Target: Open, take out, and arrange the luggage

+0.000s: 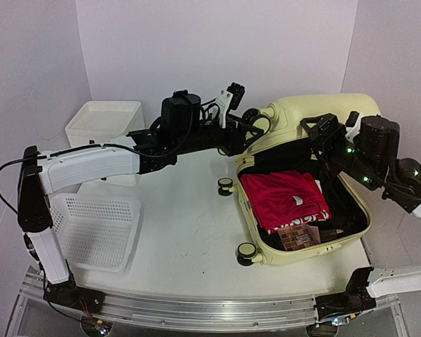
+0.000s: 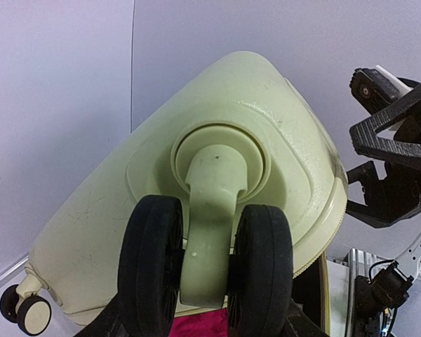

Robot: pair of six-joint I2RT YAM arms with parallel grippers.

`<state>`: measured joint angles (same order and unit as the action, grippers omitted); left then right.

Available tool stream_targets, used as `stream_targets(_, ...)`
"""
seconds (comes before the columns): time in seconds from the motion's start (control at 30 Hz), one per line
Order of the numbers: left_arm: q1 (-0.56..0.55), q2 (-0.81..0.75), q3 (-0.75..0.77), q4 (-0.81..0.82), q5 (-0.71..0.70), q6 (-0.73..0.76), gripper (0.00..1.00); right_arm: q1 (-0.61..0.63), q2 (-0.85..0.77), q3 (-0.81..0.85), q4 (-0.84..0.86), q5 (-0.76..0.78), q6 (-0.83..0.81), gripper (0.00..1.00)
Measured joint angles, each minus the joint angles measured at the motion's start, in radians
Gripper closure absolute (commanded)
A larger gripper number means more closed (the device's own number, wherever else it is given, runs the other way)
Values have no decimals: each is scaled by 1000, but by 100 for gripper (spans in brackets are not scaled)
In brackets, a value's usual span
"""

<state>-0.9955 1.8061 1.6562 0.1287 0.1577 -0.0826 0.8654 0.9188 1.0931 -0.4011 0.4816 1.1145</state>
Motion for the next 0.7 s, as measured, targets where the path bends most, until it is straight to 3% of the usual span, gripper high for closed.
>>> stream_targets(0.33,0,0,0,0,4,-21,76,0,54,20,90,84,93,52)
stream_targets(0.4,0,0,0,0,4,-22,75,0,60,20,95,96,123,67)
stream_targets(0.5,4,0,-1,0,-5,-25,75,0,63,20,109,113,164,100)
stream_targets(0.6,21,0,-1,15,-8,-25,68,0,71,20,196,103,205,100)
stream_targets(0.7,32,-5,-2,30,-11,-25,49,0,97,20,267,101,201,100)
